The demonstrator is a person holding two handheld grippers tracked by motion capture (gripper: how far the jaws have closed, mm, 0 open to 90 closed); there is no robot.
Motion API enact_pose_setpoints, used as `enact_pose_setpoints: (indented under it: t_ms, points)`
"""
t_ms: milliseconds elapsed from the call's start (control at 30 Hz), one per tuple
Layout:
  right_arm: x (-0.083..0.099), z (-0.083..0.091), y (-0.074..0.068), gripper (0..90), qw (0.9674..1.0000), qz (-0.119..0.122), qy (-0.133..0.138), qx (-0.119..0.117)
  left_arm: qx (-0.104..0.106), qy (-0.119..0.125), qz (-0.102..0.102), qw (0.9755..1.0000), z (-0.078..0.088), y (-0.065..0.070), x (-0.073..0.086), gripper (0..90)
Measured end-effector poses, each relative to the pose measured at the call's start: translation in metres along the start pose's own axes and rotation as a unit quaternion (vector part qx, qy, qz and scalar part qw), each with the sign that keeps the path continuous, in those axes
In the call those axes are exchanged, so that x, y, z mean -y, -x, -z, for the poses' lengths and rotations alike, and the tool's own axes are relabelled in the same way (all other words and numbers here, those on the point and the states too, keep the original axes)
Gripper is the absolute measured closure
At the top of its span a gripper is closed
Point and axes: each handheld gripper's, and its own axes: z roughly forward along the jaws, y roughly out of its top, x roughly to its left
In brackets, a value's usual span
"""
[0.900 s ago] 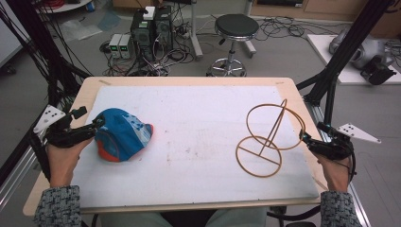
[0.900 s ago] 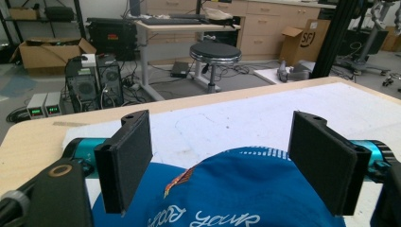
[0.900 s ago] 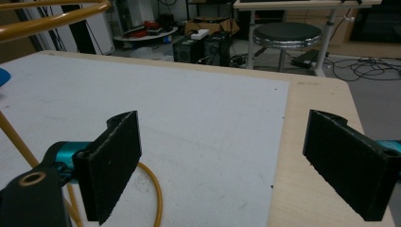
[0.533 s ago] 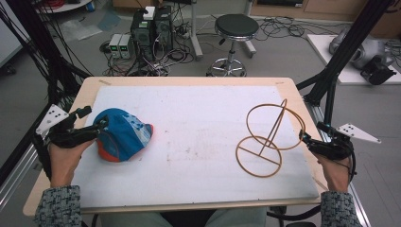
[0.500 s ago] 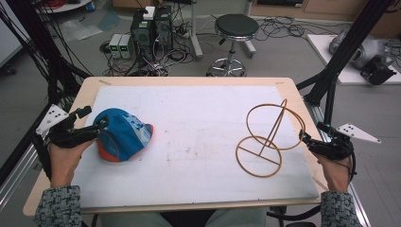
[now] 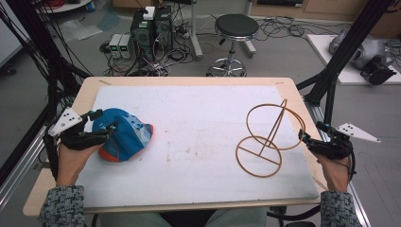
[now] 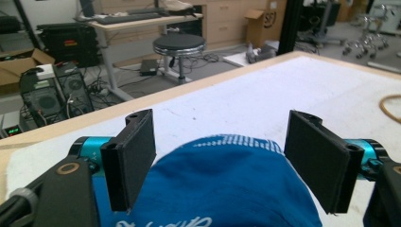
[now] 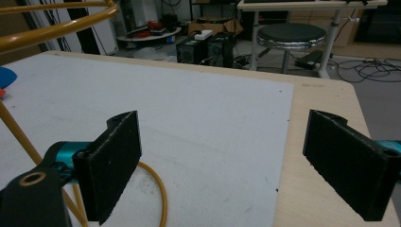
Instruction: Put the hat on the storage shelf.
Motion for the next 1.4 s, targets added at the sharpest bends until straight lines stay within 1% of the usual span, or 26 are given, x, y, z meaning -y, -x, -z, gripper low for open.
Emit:
enact_pose_setpoints:
  t_ms: [133,167,200,233,300,333,433,500,533,600,700,767,800,867,967,1033,1067,1100,1167,1200,1233,1267,1367,1400]
  points:
    - [0.0,-0.001,0.0,11.4,1.0,0.001,-0.002,-0.001,0.006,-0.007,-0.005,0.9999,-0.005,0.003,0.006,26.0]
    - [0.0,-0.001,-0.001,11.4,1.0,0.002,-0.002,-0.001,0.006,-0.011,-0.006,0.9999,-0.007,0.003,0.008,26.2]
    - [-0.001,-0.001,-0.001,11.4,1.0,0.004,-0.001,-0.001,0.007,-0.023,-0.014,0.9996,-0.01,0.005,0.011,26.2]
    - [-0.001,-0.001,-0.001,11.4,1.0,0.002,-0.001,-0.002,0.007,-0.027,-0.017,0.9995,-0.011,0.005,0.012,26.3]
    - [-0.001,-0.001,-0.001,11.4,1.0,0.001,-0.001,-0.002,0.007,-0.031,-0.019,0.9993,-0.012,0.006,0.013,26.7]
    - [-0.001,-0.002,-0.001,11.4,1.0,0.002,-0.002,-0.003,0.01,-0.033,-0.019,0.9992,-0.014,0.006,0.015,27.6]
    - [-0.001,-0.002,-0.001,11.4,1.0,0.002,-0.004,-0.002,0.012,-0.038,-0.021,0.999,-0.014,0.007,0.016,30.6]
    - [-0.001,-0.002,-0.001,11.4,1.0,0.003,-0.004,-0.002,0.022,-0.042,-0.019,0.9987,-0.016,0.008,0.018,32.7]
    - [-0.001,-0.002,-0.001,11.4,1.0,0.003,-0.004,-0.002,0.022,-0.042,-0.019,0.9987,-0.016,0.008,0.018,33.7]
    - [-0.001,-0.002,-0.001,11.4,1.0,0.001,-0.004,-0.001,0.03,-0.048,-0.023,0.9981,-0.018,0.009,0.019,37.0]
    - [-0.001,-0.002,-0.001,11.4,1.0,0.004,-0.004,-0.001,0.032,-0.052,-0.028,0.9977,-0.019,0.01,0.02,43.4]
    - [-0.001,-0.002,-0.001,11.4,1.0,0.003,-0.004,-0.001,0.035,-0.053,-0.03,0.9975,-0.019,0.01,0.02,50.5]
    - [-0.001,-0.002,-0.001,11.4,1.0,0.004,-0.005,-0.001,0.034,-0.059,-0.034,0.9971,-0.019,0.01,0.021,53.8]
    - [-0.001,-0.002,-0.001,11.4,1.0,0.004,-0.004,0.0,0.038,-0.062,-0.034,0.9968,-0.019,0.01,0.022,59.4]
    - [-0.001,-0.002,-0.001,11.4,1.0,0.004,-0.003,-0.001,0.044,-0.066,-0.037,0.9962,-0.019,0.01,0.022,70.5]
    - [-0.001,-0.002,-0.002,11.4,1.0,0.003,-0.004,-0.001,0.047,-0.067,-0.039,0.9958,-0.019,0.011,0.022,76.7]
    - [-0.001,-0.002,-0.002,11.4,1.0,0.003,-0.004,-0.001,0.05,-0.066,-0.041,0.9957,-0.02,0.012,0.023,76.7]
    - [-0.001,-0.002,-0.002,11.4,1.0,0.003,-0.005,-0.001,0.054,-0.067,-0.04,0.9955,-0.021,0.012,0.023,80.9]
    - [-0.001,-0.002,-0.002,11.4,1.0,0.002,-0.004,-0.002,0.057,-0.066,-0.038,0.9954,-0.021,0.012,0.023,84.3]
    - [-0.001,-0.002,-0.001,11.4,1.0,0.003,-0.003,-0.001,0.063,-0.061,-0.034,0.9955,-0.021,0.011,0.022,86.2]
    - [-0.001,-0.001,-0.002,11.4,1.0,0.0,-0.003,0.0,0.063,-0.061,-0.034,0.9955,-0.021,0.011,0.022,86.6]
    - [-0.001,-0.001,-0.001,11.4,1.0,0.001,-0.001,-0.001,0.067,-0.058,-0.029,0.9956,-0.021,0.01,0.021,87.1]
    - [-0.001,-0.001,0.0,11.4,1.0,0.0,-0.001,0.0,0.065,-0.056,-0.025,0.996,-0.02,0.01,0.018,87.7]
    - [-0.001,-0.001,0.0,11.4,1.0,-0.005,0.0,-0.001,0.064,-0.054,-0.019,0.9963,-0.02,0.008,0.014,87.9]
